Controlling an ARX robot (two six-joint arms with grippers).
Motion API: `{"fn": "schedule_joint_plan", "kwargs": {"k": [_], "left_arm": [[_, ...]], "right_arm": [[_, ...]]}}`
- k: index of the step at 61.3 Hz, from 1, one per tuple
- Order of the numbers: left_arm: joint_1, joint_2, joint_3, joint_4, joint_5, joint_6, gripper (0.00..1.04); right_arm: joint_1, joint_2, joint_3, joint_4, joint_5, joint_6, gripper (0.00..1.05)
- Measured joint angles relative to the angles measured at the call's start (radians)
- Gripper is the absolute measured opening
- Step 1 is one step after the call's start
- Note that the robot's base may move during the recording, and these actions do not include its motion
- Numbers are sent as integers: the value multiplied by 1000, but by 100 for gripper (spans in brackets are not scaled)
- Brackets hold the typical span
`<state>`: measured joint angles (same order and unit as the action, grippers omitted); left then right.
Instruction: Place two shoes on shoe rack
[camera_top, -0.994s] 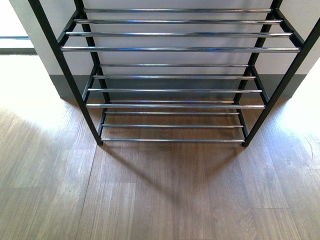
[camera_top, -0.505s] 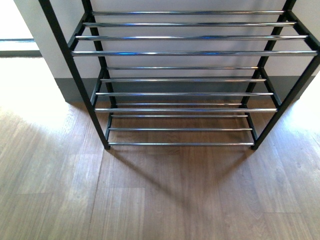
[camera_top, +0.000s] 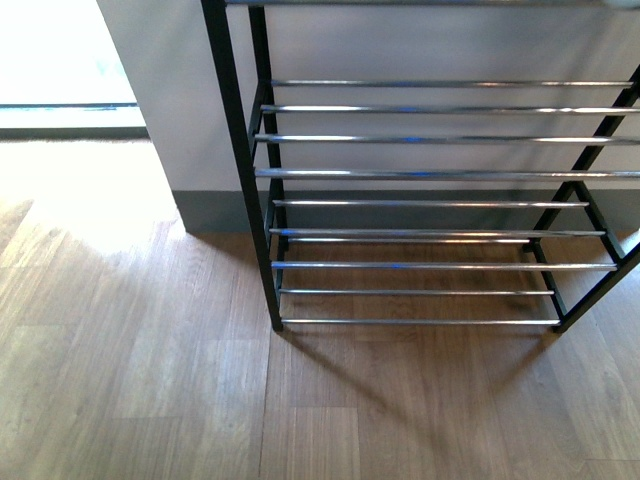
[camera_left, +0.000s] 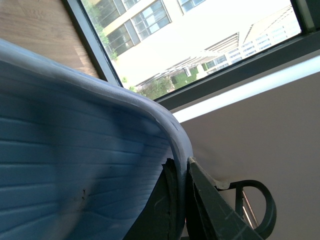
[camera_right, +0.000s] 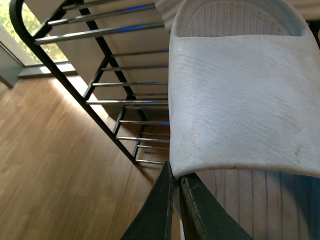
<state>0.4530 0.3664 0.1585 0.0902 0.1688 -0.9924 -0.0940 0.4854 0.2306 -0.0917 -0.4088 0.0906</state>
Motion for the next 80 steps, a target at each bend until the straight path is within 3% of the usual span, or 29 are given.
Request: {"fn": "schedule_joint_plan", "kwargs": {"k": [52,56,62,80], "left_arm": [[0,0,0,0,0,1,2],[0,0,0,0,0,0,2],[0,0,2,0,0,1,2],[0,0,2,0,0,0,2]], "right_arm": [[0,0,0,0,0,0,1],[3,5,-10,53,-37,-19,1],[92,72,9,186,2,-31,1],[552,536,255,303,328,131,1]]}}
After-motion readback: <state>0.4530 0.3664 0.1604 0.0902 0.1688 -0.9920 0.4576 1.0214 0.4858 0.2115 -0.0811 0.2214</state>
